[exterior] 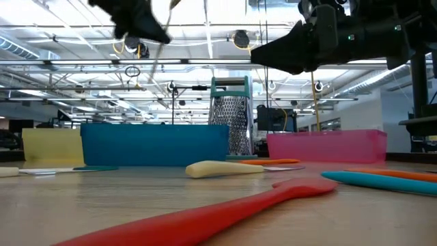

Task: Pick & Place Kitchen Items
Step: Put the golden serving spoon into the yellow bin

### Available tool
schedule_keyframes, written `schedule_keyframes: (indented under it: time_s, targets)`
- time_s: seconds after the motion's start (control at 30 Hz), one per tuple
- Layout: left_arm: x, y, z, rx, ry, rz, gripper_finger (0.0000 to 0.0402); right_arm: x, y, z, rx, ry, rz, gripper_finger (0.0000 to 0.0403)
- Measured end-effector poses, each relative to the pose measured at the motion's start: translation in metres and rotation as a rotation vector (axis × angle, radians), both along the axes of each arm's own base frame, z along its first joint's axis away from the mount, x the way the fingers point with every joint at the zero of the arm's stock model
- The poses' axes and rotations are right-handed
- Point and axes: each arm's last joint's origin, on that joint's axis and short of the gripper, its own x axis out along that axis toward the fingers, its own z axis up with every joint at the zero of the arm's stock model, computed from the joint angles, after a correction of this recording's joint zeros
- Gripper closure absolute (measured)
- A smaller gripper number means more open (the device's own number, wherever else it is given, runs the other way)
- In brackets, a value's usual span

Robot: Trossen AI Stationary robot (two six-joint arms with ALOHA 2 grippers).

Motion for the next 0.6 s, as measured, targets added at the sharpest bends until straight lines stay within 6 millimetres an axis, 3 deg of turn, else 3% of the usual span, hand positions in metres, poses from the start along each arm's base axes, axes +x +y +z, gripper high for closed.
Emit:
schedule_keyframes:
  time_s: [0.3,0.6]
  targets:
    - [-0.052,0.052,-0.019,-0.143,0.251,0.494,0.0373,0.0,0.0,0.0,0.0,-0.001,0.0,0.0247]
    - [-0.061,0.097,-0.056,-0.225,0.442,0.809,0.0372,0.0,0.0,0.0,0.001,-0.001,0.001,0.0248]
